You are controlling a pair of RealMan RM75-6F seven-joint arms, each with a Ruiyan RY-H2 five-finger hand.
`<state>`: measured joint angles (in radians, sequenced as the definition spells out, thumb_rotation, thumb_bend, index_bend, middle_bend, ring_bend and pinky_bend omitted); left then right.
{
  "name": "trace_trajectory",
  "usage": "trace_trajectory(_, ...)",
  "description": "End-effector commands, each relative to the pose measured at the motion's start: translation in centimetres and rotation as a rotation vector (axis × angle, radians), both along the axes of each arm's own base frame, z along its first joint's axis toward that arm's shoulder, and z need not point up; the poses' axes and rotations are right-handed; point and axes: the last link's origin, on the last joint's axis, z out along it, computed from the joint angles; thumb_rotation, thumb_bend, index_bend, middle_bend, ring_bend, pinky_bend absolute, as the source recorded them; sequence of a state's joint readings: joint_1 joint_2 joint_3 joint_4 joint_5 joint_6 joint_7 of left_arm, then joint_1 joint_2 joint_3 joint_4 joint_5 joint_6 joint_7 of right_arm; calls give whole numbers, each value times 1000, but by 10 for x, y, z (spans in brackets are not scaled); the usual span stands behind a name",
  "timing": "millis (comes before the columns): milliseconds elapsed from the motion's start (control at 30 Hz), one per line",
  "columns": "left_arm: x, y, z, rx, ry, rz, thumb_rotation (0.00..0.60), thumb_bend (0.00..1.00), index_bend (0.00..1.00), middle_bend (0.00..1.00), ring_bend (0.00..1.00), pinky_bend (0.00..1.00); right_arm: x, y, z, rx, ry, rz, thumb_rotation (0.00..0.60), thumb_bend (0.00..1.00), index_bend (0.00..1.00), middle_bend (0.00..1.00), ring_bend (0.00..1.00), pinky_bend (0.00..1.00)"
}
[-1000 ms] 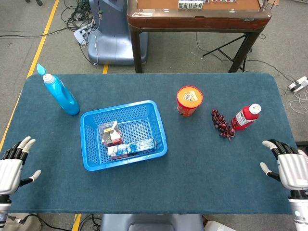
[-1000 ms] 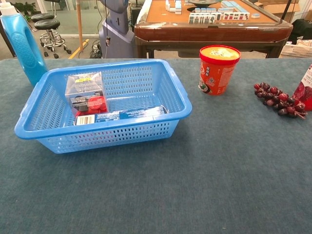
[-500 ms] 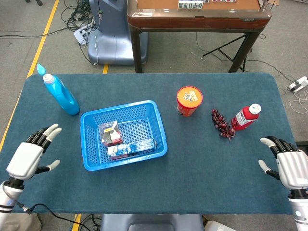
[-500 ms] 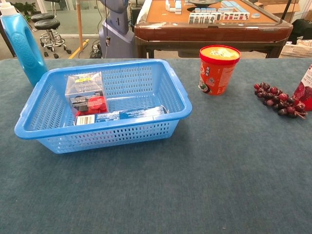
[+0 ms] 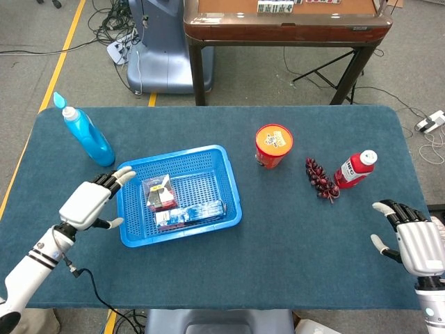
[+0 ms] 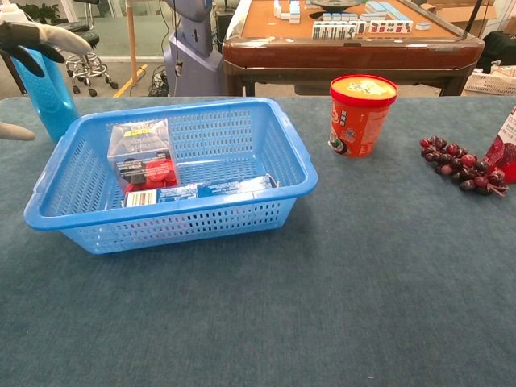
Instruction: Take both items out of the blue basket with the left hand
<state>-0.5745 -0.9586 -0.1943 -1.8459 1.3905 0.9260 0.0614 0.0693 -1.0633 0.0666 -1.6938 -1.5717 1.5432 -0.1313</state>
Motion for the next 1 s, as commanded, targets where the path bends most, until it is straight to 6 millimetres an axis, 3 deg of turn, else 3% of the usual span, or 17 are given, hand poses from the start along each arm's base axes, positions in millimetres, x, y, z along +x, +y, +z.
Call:
trace_trajectory(33, 20, 18, -13, -47, 8, 0, 600, 216, 3, 41, 100, 163, 0, 0, 0, 0, 1, 0, 600, 210, 265, 263, 268, 378)
trace_trajectory(367, 37, 40, -47, -88, 42, 28, 600, 216, 75, 60, 119, 163, -2, 0, 2, -3, 3, -2, 600, 209, 265, 263, 268, 378)
trace_trajectory(533, 44, 42, -60, -109, 46, 54, 600, 216, 70, 64, 118, 163, -6, 1, 3, -10, 6, -15, 600, 209, 265, 263, 268, 378)
trace_trajectory(1000, 55, 52, -82, -78, 109, 79, 600, 216, 50, 64, 107, 163, -14, 2, 5, -11, -2, -27, 600, 211, 264, 263, 268, 378)
